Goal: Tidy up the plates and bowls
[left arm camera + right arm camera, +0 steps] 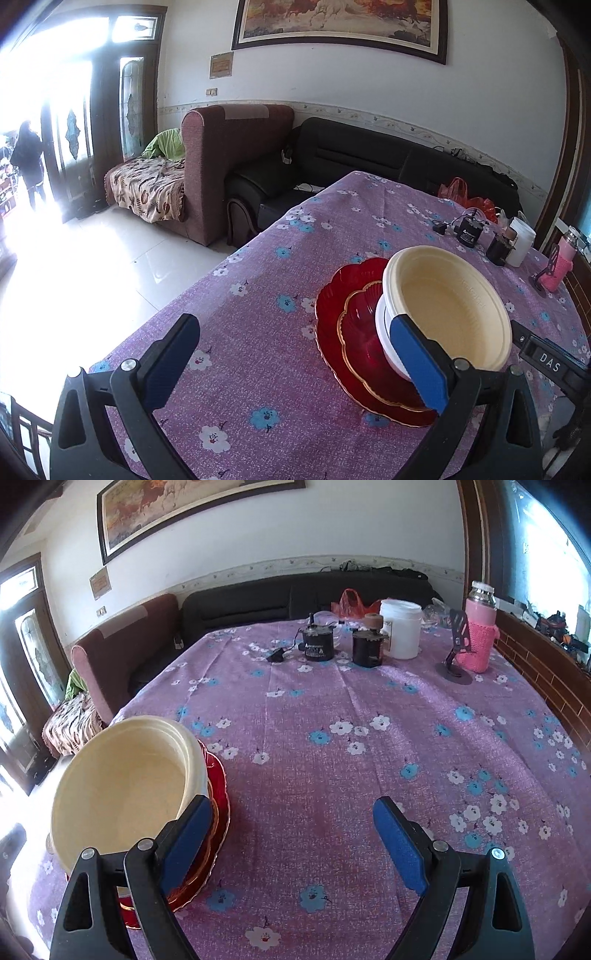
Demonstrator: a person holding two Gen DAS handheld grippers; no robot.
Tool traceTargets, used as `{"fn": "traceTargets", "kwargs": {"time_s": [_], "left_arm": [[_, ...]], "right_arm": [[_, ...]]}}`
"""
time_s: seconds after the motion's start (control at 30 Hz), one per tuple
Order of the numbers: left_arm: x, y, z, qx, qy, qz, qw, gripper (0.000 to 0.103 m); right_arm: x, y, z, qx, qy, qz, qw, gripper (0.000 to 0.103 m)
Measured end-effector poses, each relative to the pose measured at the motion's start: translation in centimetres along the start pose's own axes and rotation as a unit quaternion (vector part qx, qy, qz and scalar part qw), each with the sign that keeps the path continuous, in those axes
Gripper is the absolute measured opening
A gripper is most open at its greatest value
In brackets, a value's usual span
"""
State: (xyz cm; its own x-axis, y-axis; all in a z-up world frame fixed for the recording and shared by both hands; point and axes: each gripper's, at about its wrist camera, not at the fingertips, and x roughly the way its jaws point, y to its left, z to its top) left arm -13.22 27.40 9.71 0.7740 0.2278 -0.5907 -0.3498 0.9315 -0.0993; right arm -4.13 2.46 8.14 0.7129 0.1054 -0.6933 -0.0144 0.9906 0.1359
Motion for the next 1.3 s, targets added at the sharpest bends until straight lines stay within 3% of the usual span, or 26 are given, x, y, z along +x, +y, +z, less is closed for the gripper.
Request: {"fn": "traceTargets", "kwargs": {"time_s": [0.2, 0.3, 0.47, 0.53, 0.67, 0.8, 1.0, 1.13, 1.3], "left_arm": [[-0.5, -0.1, 0.2, 0.0, -0.019, 0.006, 0.9998, 0.103], [-2.8, -0.2, 0.3, 0.0, -0.078, 0.033, 0.9964, 0.103], [-8.6, -1.0, 0.3, -0.012, -0.212, 0.056, 0.9756, 0.103], [-9.7, -1.8, 0.5, -0.009, -0.234, 0.056, 0.9705, 0.103], [-8.2, -4.4, 1.8, 0.037, -0.171, 0.01, 0.9845, 0.103], [-5.3, -5.2, 1.5, 0.022, -0.094, -0.021, 0.9951, 0.103], [-3.4, -4.4, 0.8, -0.001, -0.037, -0.018, 0.9992, 0.103], [-2.7, -4.6, 0.3, 0.009, -0.014, 0.002, 0.9999, 0.103], [-2.4, -5.2, -0.2, 0.02, -0.002, -0.001, 0.9998, 0.103]], "right_arm": [[-0.8, -0.1, -0.1, 0.007, -0.017, 0.002, 1.0, 0.092], [-1.9, -0.3, -0.2, 0.014, -0.034, 0.006, 0.999, 0.092], [-5.3, -0.3, -1.0, 0.017, -0.082, 0.023, 0.996, 0.092], [-6.4, 0.2, -1.4, 0.006, -0.101, 0.026, 0.995, 0.092], [-8.0, 2.1, -2.7, -0.04, -0.115, 0.036, 0.992, 0.094], [-8.2, 3.3, -3.9, -0.066, -0.095, 0.06, 0.991, 0.094], [-7.4, 3.9, -5.2, -0.085, -0.069, 0.076, 0.991, 0.094], [-7.0, 5.0, -6.1, -0.107, -0.054, 0.085, 0.989, 0.094], [-6.5, 6.2, -6.5, -0.132, -0.045, 0.083, 0.987, 0.094]]}}
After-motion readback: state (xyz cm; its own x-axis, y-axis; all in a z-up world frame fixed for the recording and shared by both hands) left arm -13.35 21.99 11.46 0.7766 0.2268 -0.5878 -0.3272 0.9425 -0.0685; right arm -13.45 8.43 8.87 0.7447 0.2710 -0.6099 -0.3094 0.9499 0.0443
